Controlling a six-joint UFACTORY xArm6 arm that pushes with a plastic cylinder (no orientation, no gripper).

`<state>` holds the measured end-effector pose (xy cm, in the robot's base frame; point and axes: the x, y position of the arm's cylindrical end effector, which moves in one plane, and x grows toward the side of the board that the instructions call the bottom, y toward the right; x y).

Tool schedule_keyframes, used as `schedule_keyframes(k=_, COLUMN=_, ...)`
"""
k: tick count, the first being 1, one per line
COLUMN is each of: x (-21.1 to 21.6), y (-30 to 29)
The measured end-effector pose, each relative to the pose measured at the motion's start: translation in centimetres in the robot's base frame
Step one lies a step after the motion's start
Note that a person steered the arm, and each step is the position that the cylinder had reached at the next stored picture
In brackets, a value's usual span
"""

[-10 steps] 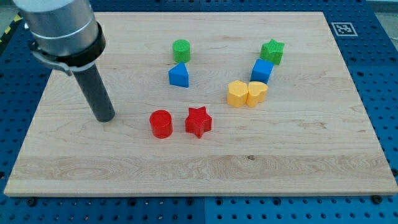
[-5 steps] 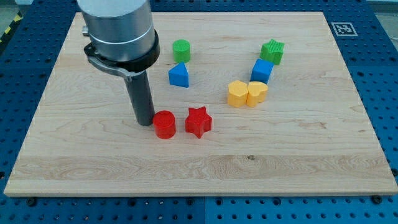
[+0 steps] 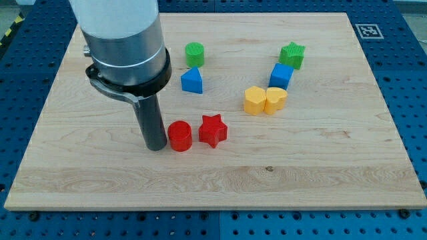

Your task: Push the red circle into the red star

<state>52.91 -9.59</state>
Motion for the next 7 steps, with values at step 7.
schedule_keyframes(k=7, x=-2.2, y=10.9)
